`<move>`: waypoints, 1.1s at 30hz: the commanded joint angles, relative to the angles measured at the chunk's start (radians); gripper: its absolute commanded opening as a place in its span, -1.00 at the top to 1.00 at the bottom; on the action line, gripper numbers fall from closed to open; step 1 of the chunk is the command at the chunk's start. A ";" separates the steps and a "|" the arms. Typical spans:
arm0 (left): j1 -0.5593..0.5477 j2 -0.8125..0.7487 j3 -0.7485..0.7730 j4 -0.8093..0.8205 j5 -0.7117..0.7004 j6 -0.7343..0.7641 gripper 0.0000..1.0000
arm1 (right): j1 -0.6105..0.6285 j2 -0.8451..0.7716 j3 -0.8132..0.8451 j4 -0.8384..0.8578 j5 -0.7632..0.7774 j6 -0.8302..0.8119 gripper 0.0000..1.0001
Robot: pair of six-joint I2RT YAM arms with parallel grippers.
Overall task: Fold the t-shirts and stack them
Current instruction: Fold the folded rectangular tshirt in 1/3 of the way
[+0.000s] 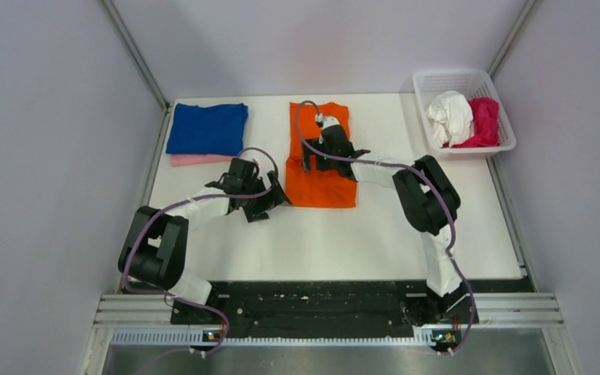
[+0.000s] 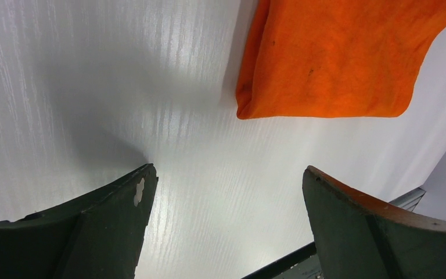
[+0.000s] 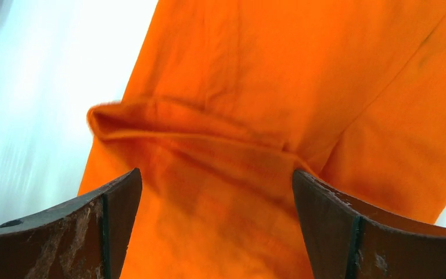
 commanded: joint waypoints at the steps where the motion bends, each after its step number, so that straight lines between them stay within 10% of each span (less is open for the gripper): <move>1: -0.002 -0.023 0.008 0.009 -0.028 0.016 -0.98 | -0.071 0.067 0.181 0.008 0.023 -0.050 -0.97; 7: -0.002 0.012 0.032 0.015 -0.025 0.006 -0.98 | -0.093 -0.041 0.193 -0.065 -0.027 -0.110 -0.97; 20: -0.014 0.114 0.100 0.045 0.022 0.007 -0.98 | -0.002 -0.297 -0.317 0.101 -0.271 0.045 -0.98; 33: -0.014 0.138 0.103 0.023 -0.007 0.012 -0.98 | -0.056 -0.058 -0.062 0.073 -0.114 0.026 -0.97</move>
